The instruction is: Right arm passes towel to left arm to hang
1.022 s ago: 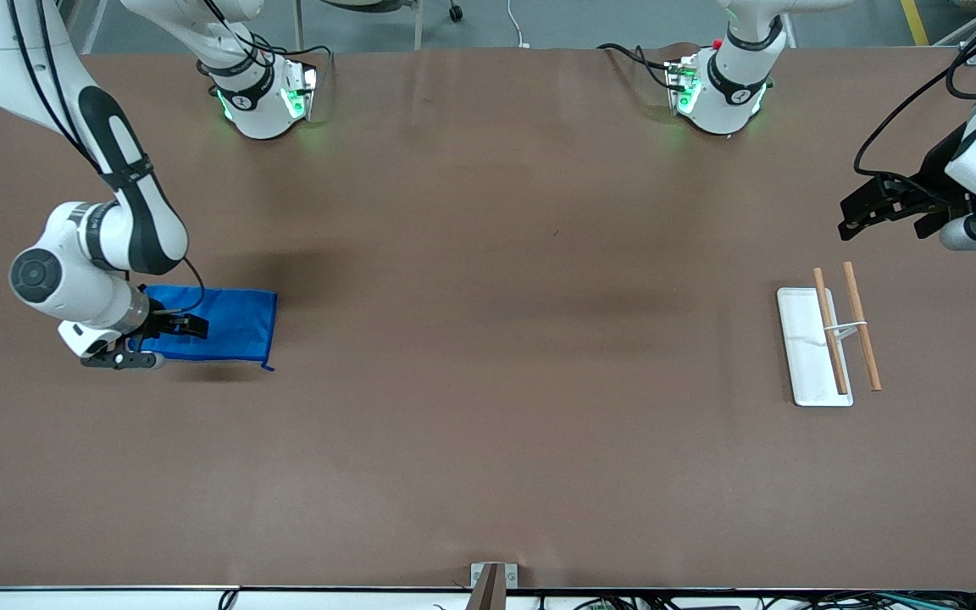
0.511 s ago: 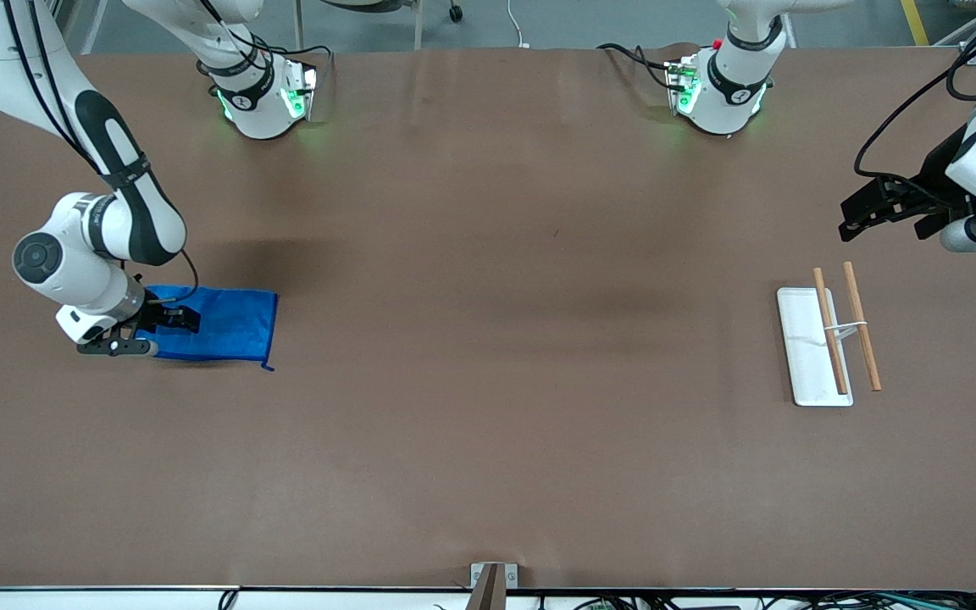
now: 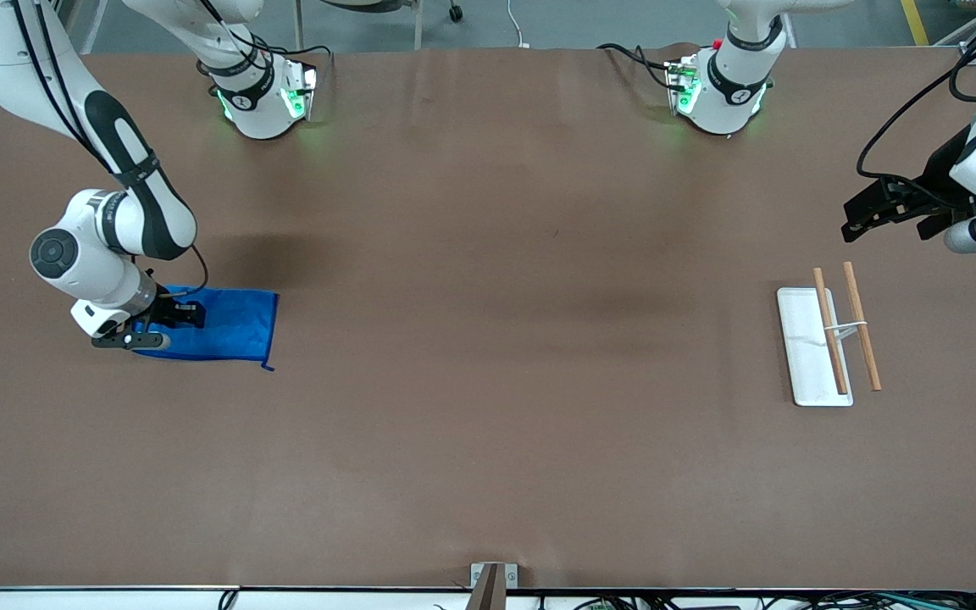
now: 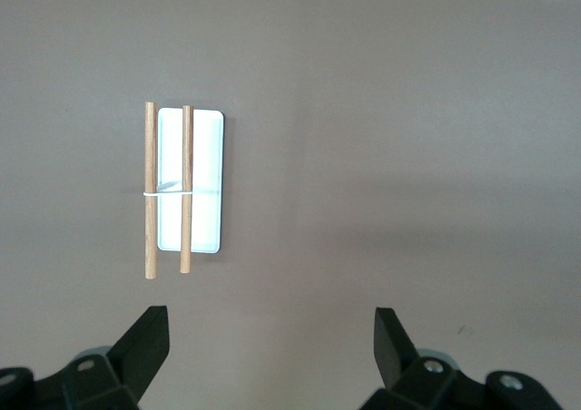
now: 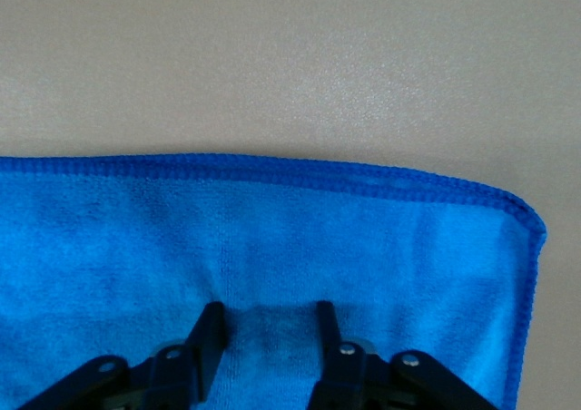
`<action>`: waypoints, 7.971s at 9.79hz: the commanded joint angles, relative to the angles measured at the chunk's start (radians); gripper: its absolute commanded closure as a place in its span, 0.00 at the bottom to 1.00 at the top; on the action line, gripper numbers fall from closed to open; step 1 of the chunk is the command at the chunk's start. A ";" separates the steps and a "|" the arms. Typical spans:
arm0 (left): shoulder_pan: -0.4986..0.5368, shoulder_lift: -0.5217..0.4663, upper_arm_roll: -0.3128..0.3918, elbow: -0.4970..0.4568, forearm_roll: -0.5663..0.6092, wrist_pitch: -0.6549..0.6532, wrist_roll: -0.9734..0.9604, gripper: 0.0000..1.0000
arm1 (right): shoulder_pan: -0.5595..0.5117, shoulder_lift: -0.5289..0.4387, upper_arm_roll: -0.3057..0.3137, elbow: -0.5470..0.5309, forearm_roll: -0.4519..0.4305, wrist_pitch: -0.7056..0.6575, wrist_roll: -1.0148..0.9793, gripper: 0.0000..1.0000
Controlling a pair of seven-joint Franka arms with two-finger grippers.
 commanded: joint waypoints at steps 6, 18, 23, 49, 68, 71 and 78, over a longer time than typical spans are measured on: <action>0.006 0.008 0.000 0.002 0.017 -0.005 -0.004 0.01 | 0.021 -0.082 0.008 0.146 0.003 -0.343 0.030 1.00; 0.017 -0.015 0.023 0.017 -0.101 -0.075 0.155 0.01 | 0.196 -0.116 0.257 0.547 0.889 -0.618 0.052 1.00; -0.054 -0.017 0.124 -0.114 -0.411 -0.077 0.302 0.00 | 0.202 -0.070 0.569 0.558 1.469 -0.266 0.035 1.00; -0.058 0.121 -0.087 -0.655 -1.753 0.188 0.754 0.04 | 0.239 0.058 0.810 0.647 2.280 -0.275 -0.430 1.00; -0.006 0.106 0.014 -0.494 -1.300 0.182 0.624 1.00 | 0.087 0.050 0.776 0.526 1.704 -0.103 -0.422 0.00; -0.006 0.106 0.120 -0.394 -1.020 0.159 0.561 1.00 | 0.082 0.058 0.636 0.501 1.403 -0.179 -0.421 0.00; -0.002 0.225 0.434 -0.201 -0.635 0.159 0.683 1.00 | 0.090 -0.019 0.194 0.533 0.635 -0.569 -0.275 0.00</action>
